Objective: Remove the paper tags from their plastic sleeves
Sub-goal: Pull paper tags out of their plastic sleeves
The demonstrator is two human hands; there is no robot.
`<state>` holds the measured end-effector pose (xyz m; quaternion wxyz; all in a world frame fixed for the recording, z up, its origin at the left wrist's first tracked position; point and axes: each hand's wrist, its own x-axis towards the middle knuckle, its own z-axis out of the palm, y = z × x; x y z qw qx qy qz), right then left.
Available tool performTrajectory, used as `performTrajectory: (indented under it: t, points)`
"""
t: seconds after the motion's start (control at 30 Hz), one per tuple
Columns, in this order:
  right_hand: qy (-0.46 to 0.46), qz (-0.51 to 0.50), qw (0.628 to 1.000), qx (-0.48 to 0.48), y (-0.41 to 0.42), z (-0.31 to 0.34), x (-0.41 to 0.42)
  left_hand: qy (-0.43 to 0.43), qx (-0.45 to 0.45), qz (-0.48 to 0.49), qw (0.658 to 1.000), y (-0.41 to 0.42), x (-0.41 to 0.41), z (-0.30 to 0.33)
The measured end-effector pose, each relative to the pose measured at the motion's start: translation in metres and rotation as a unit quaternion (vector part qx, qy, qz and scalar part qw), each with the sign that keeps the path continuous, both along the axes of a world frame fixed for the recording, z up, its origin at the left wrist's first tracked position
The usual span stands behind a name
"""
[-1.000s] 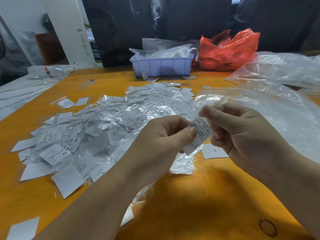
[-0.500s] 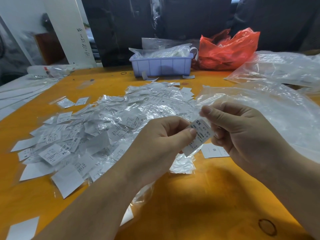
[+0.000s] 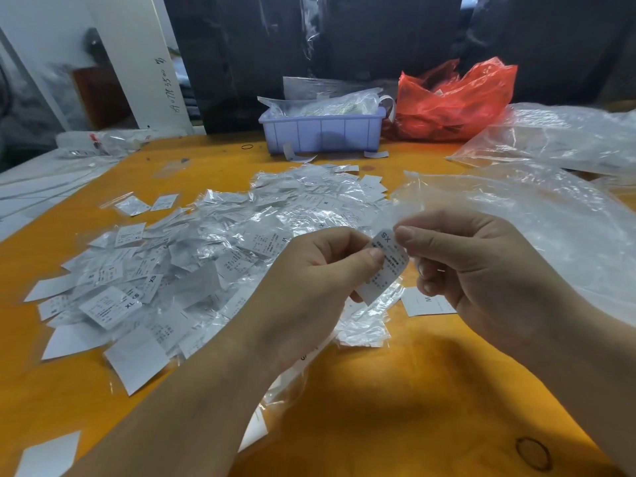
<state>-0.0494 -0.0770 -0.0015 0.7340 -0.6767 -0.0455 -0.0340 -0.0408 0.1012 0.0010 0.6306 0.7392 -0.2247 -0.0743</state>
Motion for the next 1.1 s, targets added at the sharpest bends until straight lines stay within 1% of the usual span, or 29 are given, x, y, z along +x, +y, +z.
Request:
performTrajectory:
  t: [0.2, 0.47, 0.73, 0.87, 0.97, 1.1]
  points:
    - [0.004, -0.01, 1.0, -0.01, 0.001, 0.0025, -0.0009, -0.001, -0.006, -0.018, 1.0, -0.0001, 0.0003, -0.0001]
    - [0.011, -0.028, 1.0, 0.005, 0.0, 0.0026, 0.0007, 0.0, -0.004, -0.034, 0.999, -0.0002, -0.0005, 0.0001]
    - [0.012, 0.018, 1.0, 0.004, 0.0003, 0.0049, -0.0009, 0.015, 0.013, 0.011, 1.0, -0.0004, -0.001, 0.002]
    - [-0.005, 0.02, 1.0, -0.014, -0.0015, 0.0046, -0.0012, 0.017, 0.032, 0.035, 0.999, 0.0017, -0.0008, 0.0029]
    - [-0.025, 0.026, 0.998, -0.044, -0.0017, 0.0042, -0.0019, 0.022, 0.026, 0.036, 0.999, 0.0014, -0.001, 0.0037]
    - [-0.029, 0.028, 0.998, -0.055, -0.0011, 0.0035, -0.0021, 0.022, 0.01, 0.029, 0.999, 0.0001, -0.0015, 0.0046]
